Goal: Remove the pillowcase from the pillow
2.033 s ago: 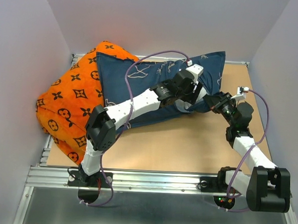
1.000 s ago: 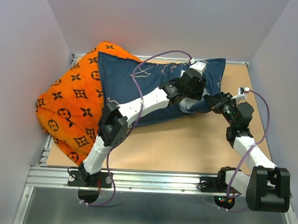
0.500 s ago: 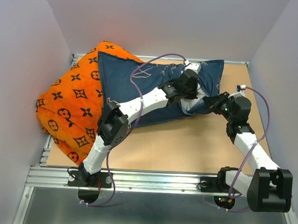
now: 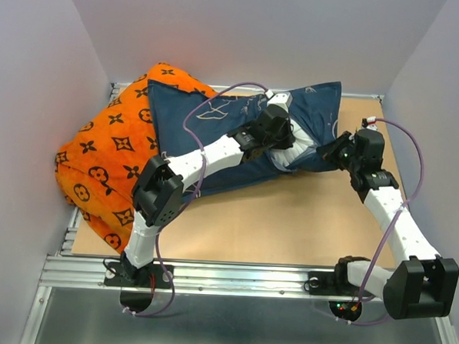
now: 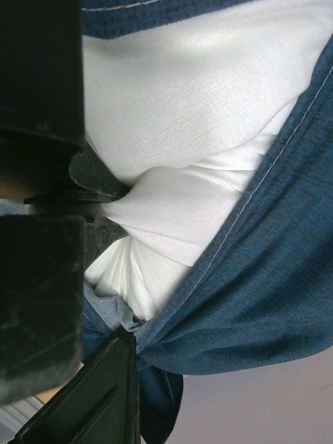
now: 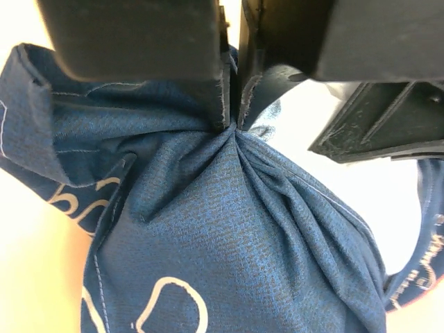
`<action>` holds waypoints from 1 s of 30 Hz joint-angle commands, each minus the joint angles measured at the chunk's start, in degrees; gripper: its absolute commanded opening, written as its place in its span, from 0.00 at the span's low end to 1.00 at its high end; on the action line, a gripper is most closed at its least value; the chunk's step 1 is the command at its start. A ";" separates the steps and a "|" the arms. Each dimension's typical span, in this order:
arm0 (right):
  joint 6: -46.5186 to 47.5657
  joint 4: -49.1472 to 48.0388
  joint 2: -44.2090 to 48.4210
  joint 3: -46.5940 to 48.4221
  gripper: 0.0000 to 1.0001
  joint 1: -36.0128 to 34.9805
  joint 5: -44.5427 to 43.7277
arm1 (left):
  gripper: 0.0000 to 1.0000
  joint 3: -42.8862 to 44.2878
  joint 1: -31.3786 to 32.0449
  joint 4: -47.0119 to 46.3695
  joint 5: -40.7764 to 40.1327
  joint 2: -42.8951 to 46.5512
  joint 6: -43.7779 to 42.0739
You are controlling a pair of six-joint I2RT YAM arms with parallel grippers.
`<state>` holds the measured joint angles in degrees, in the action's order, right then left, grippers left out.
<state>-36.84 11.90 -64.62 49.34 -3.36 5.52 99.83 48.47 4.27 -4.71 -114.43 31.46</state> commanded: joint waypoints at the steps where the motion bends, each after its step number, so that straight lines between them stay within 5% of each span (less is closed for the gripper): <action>1: 6.78 8.84 -0.68 3.21 0.04 3.44 -20.98 | 0.00 -1.74 -8.30 3.20 -16.56 8.88 -3.34; 7: 7.57 10.25 -2.79 3.48 0.01 3.97 -26.35 | 0.00 -3.84 -10.67 3.46 -17.44 11.42 -3.25; 22: 6.96 11.48 -3.58 5.42 0.01 12.49 -23.45 | 0.00 -15.01 -26.23 -0.93 -9.01 19.68 0.88; 30: 3.71 7.09 -11.90 4.54 0.01 12.58 -21.16 | 0.00 -18.44 -23.16 -1.55 0.49 25.65 -2.28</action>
<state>-36.27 15.73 -71.11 54.17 -0.30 8.32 82.65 35.73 -1.41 12.34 -99.31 36.07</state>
